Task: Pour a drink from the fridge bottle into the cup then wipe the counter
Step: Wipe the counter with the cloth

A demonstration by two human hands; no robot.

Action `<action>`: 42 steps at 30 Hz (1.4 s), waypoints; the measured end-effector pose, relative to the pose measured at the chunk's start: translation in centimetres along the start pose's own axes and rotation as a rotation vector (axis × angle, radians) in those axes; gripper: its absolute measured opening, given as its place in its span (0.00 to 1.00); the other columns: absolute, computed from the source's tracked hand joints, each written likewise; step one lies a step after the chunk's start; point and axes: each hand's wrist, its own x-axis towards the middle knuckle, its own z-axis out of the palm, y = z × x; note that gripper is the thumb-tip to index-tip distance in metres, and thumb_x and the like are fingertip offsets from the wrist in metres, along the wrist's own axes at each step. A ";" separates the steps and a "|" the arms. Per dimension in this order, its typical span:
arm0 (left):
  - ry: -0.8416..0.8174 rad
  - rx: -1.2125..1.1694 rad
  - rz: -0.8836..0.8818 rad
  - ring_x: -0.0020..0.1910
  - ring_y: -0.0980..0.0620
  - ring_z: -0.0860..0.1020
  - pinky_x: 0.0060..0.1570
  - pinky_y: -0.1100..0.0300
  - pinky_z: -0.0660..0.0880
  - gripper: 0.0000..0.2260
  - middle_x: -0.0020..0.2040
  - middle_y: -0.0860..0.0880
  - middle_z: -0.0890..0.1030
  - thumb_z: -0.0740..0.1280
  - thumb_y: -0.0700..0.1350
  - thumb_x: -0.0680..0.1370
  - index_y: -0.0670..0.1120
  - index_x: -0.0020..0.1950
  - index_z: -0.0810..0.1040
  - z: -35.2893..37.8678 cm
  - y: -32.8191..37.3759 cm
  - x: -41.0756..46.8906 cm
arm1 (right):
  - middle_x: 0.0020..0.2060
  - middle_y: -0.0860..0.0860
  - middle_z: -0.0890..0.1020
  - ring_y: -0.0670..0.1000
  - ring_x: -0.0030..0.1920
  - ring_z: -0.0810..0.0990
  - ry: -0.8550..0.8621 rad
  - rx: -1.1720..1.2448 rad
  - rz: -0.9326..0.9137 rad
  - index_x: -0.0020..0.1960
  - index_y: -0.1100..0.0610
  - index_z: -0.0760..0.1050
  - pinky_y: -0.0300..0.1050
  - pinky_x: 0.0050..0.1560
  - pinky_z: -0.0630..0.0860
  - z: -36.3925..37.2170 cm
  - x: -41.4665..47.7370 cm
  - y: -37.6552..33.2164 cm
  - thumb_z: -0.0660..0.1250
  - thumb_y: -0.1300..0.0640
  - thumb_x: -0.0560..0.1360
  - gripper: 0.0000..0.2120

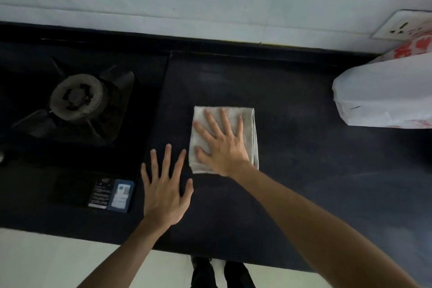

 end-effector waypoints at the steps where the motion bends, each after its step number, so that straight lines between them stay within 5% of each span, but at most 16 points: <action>1: 0.005 -0.001 0.001 0.81 0.36 0.46 0.75 0.32 0.52 0.32 0.83 0.46 0.47 0.51 0.62 0.78 0.54 0.82 0.53 0.0 0.0 0.0 | 0.81 0.49 0.39 0.61 0.78 0.32 0.000 0.001 -0.020 0.80 0.41 0.41 0.74 0.72 0.36 0.3 -1.6 0.3 0.44 0.32 0.78 0.34; 5: 0.012 -0.019 0.004 0.81 0.36 0.47 0.74 0.31 0.53 0.32 0.83 0.45 0.49 0.51 0.61 0.78 0.54 0.82 0.54 -0.1 0.1 0.0 | 0.81 0.47 0.40 0.59 0.79 0.33 -0.013 -0.002 -0.050 0.80 0.39 0.43 0.72 0.72 0.33 -0.2 -1.2 3.0 0.46 0.32 0.77 0.34; 13: 0.009 -0.007 -0.003 0.80 0.36 0.47 0.75 0.32 0.52 0.32 0.83 0.45 0.49 0.50 0.62 0.78 0.54 0.82 0.53 0.2 -0.1 0.2 | 0.81 0.47 0.38 0.59 0.79 0.34 0.002 0.003 0.208 0.80 0.40 0.39 0.73 0.73 0.36 -1.7 0.7 8.2 0.42 0.32 0.78 0.33; 21: 0.003 -0.004 -0.002 0.80 0.36 0.47 0.74 0.32 0.52 0.33 0.83 0.45 0.49 0.50 0.62 0.78 0.54 0.82 0.53 0.2 0.0 0.1 | 0.81 0.47 0.45 0.60 0.80 0.40 -0.003 -0.046 0.049 0.80 0.39 0.46 0.75 0.73 0.45 0.9 -9.7 8.6 0.49 0.31 0.77 0.34; 29: 0.006 -0.020 0.004 0.80 0.35 0.48 0.74 0.31 0.52 0.33 0.83 0.44 0.50 0.50 0.62 0.78 0.54 0.82 0.53 0.1 0.1 0.3 | 0.81 0.48 0.43 0.60 0.79 0.37 0.008 0.015 0.380 0.80 0.39 0.41 0.76 0.72 0.43 -2.3 -0.6 13.4 0.43 0.31 0.76 0.34; 37: -0.001 -0.007 0.015 0.80 0.33 0.49 0.73 0.31 0.52 0.33 0.82 0.44 0.51 0.49 0.62 0.78 0.54 0.82 0.53 0.2 -0.2 0.1 | 0.81 0.51 0.42 0.61 0.79 0.36 -0.002 -0.015 0.190 0.81 0.42 0.44 0.75 0.73 0.45 1.9 -14.3 5.7 0.47 0.32 0.79 0.34; 42: -0.016 -0.004 0.008 0.80 0.34 0.48 0.73 0.30 0.53 0.33 0.83 0.44 0.49 0.49 0.63 0.77 0.54 0.82 0.53 0.3 -0.1 0.2 | 0.81 0.46 0.40 0.58 0.79 0.35 -0.023 -0.009 0.209 0.80 0.38 0.42 0.74 0.73 0.46 1.1 -12.9 9.9 0.46 0.31 0.77 0.34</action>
